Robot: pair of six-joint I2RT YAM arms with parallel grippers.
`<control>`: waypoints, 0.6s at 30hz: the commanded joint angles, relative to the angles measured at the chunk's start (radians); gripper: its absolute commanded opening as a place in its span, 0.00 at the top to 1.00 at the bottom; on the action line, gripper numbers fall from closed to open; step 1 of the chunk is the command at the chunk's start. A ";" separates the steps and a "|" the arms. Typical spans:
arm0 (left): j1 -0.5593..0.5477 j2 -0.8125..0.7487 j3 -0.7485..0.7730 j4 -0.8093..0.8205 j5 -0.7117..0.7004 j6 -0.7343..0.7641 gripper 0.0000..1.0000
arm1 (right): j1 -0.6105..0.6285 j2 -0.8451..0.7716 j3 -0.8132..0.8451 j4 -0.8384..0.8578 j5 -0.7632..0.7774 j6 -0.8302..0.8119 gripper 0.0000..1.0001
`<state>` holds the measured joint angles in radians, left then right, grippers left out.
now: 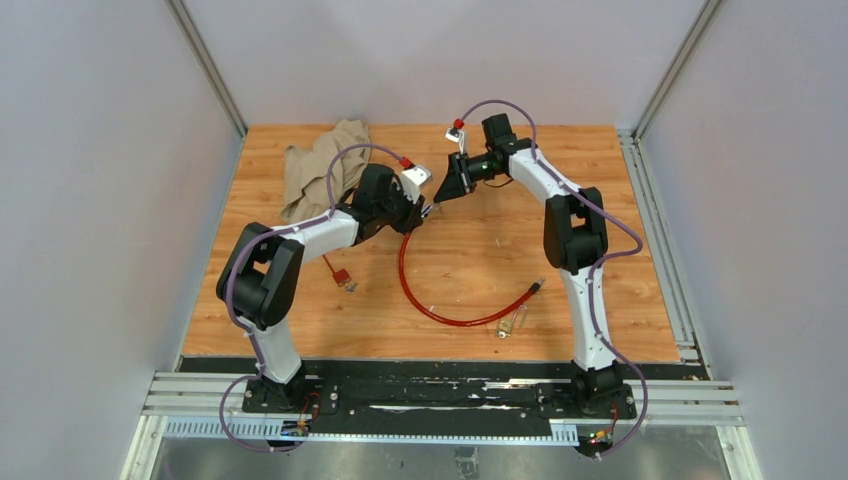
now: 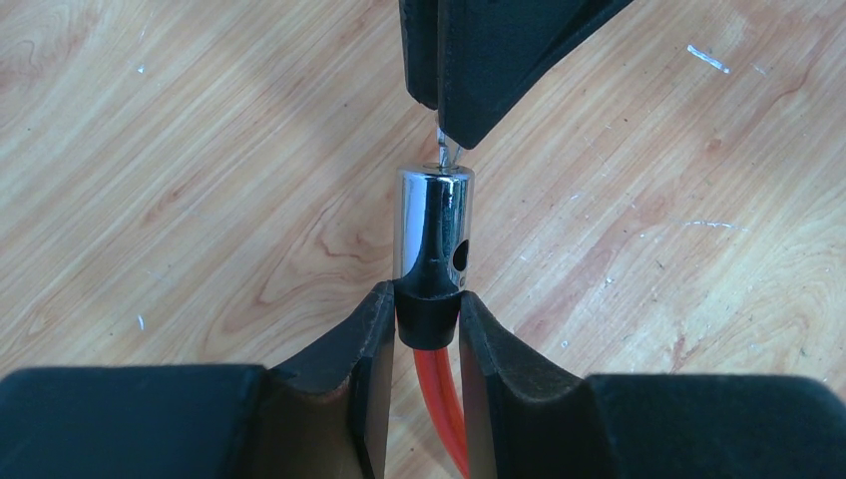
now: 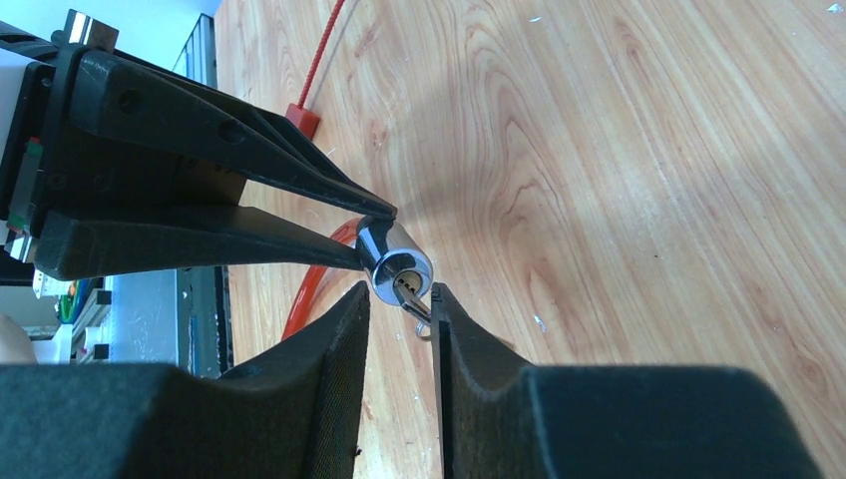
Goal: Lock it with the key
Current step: Lock the lock.
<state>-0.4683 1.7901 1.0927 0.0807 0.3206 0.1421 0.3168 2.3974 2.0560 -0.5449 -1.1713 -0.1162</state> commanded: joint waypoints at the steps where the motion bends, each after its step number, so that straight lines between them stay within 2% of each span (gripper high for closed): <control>1: -0.003 -0.046 -0.001 0.044 0.008 0.010 0.99 | -0.014 0.014 0.004 -0.004 0.002 -0.006 0.69; 8: -0.003 -0.046 -0.001 0.044 0.010 0.010 1.00 | -0.014 0.023 -0.006 -0.006 0.017 -0.010 0.67; 18: -0.003 -0.043 -0.003 0.044 0.009 0.010 1.00 | -0.014 0.030 -0.017 -0.006 0.011 -0.027 0.73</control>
<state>-0.4683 1.7901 1.0927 0.0811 0.3206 0.1417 0.3168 2.4035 2.0537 -0.5461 -1.1584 -0.1238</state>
